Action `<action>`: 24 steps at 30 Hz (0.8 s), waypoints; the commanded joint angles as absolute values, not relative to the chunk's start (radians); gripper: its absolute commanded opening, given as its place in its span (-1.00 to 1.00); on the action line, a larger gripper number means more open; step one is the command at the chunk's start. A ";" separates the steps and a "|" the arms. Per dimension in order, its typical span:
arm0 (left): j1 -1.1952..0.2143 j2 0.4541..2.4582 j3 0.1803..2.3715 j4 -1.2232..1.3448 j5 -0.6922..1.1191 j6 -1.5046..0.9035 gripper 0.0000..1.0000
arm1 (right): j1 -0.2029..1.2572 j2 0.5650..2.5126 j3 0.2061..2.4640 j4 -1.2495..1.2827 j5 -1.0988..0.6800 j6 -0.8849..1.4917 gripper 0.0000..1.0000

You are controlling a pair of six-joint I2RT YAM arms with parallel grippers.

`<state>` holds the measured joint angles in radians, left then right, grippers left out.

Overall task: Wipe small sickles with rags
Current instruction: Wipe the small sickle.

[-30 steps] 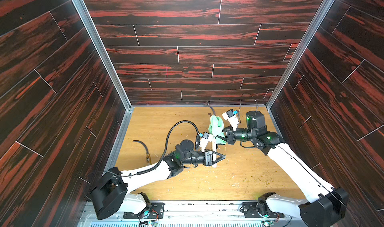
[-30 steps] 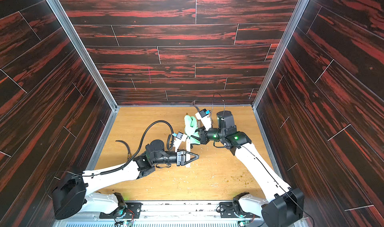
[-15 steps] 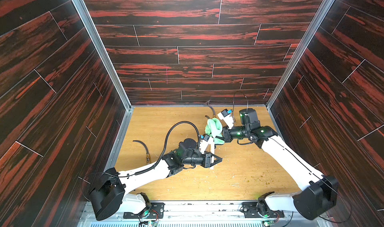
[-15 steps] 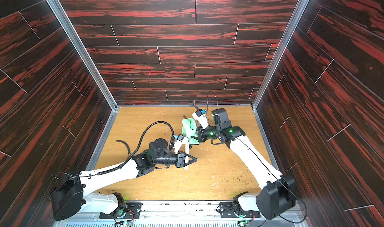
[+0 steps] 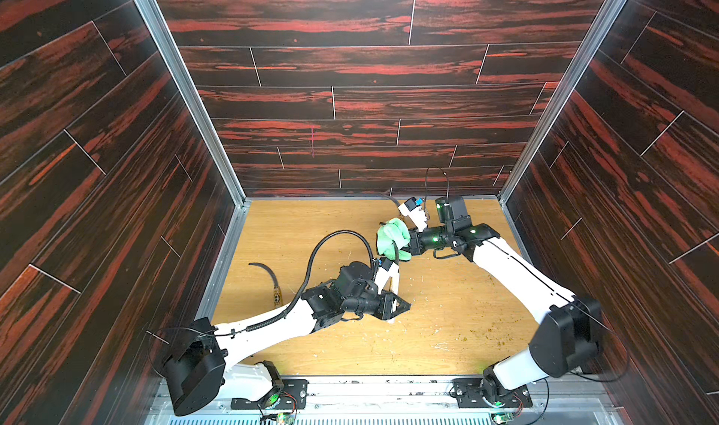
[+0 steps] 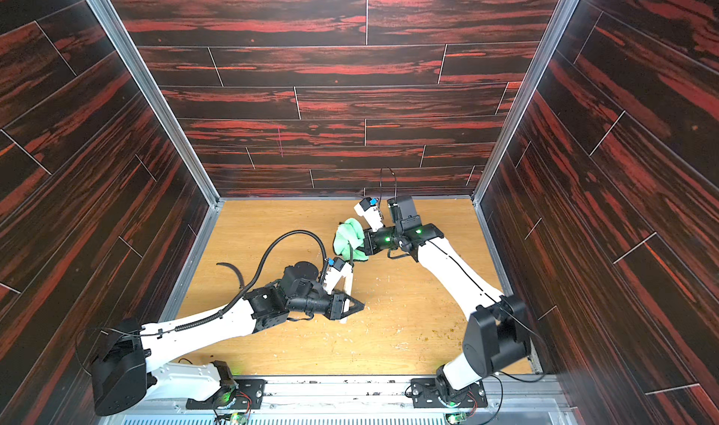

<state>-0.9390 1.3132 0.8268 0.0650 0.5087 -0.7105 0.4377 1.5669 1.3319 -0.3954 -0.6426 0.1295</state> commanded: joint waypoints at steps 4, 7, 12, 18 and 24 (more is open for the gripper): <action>-1.042 1.270 0.876 0.013 0.720 -0.530 -1.00 | 0.427 1.669 1.395 -0.244 -0.664 0.151 -1.00; -1.042 1.261 0.877 0.000 0.714 -0.524 -1.00 | 0.412 1.703 1.409 -0.242 -0.676 0.154 -1.00; -1.042 1.237 0.889 -0.046 0.688 -0.497 -1.00 | 0.393 1.753 1.414 -0.232 -0.689 0.162 -1.00; -1.040 1.194 0.880 -0.082 0.617 -0.482 -1.00 | 0.365 1.787 1.376 -0.195 -0.703 0.202 -1.00; -1.006 1.118 0.778 0.001 0.471 -0.558 -1.00 | 0.337 1.698 1.259 -0.177 -0.674 0.226 -1.00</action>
<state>-1.0252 1.1706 0.8238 -0.0437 0.5560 -0.5358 0.3473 1.7592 1.3102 -0.1879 -0.6773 0.2092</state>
